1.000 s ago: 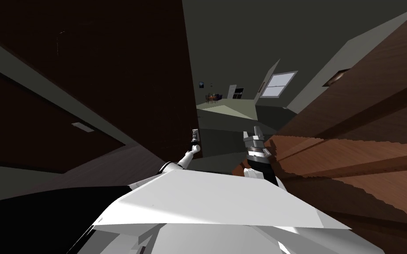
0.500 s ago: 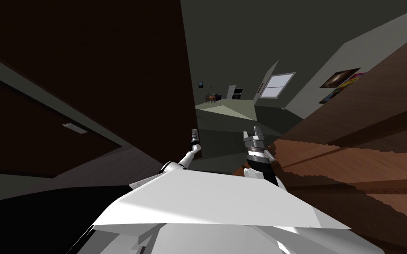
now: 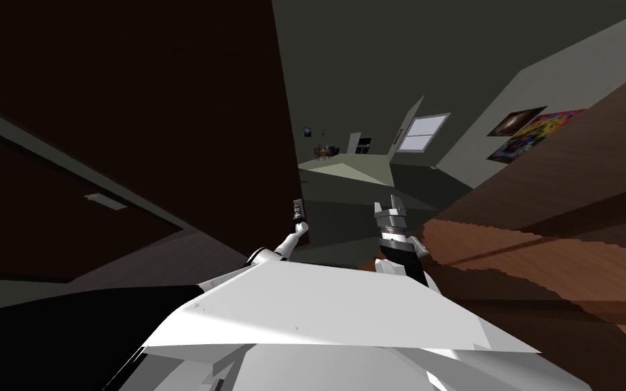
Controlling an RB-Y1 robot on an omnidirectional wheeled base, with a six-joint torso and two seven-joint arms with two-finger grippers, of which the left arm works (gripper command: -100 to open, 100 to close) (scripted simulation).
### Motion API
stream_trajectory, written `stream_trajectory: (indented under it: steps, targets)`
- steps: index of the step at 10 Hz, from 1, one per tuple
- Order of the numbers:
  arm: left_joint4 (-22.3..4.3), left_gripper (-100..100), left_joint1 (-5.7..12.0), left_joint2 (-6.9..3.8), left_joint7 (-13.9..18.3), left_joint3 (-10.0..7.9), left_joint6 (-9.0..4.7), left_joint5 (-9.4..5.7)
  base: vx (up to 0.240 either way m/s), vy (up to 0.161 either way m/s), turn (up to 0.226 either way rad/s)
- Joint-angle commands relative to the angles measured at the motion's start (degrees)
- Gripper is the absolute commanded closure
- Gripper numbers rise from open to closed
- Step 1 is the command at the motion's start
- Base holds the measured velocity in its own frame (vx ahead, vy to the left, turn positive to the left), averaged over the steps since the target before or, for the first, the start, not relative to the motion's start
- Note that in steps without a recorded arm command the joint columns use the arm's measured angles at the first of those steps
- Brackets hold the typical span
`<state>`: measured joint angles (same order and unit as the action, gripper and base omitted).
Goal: Push the door open
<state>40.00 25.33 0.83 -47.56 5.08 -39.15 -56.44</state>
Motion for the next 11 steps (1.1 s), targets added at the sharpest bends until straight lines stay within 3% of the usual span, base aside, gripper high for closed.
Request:
stream_trajectory:
  steps: [1, 2, 3, 5, 6, 10, 11]
  targets:
    - [1.56, 100, -0.37, -1.64, -1.48, -0.92, -1.33, -1.12, 0.179, 0.033, 0.010]
    - [-2.22, 100, 0.10, -1.64, -1.01, -0.92, -1.33, -1.12, 0.153, 0.032, -0.010]
    - [-3.05, 100, 0.30, -1.64, -0.63, -0.92, -1.33, -1.12, 0.090, 0.023, -0.009]
    - [0.79, 100, -0.37, -1.64, -1.48, -0.92, -1.33, -1.12, -0.003, 0.000, 0.003]
    - [1.72, 100, -0.43, -2.10, -2.78, -1.44, -2.58, -2.54, 0.086, 0.011, 0.020]
    - [1.81, 100, -0.46, -2.04, -3.45, -1.71, -3.23, -3.28, 0.119, 0.024, 0.046]
    - [0.54, -100, 0.26, -2.46, -3.10, -1.93, -3.13, -2.96, -0.004, 0.053, 0.055]
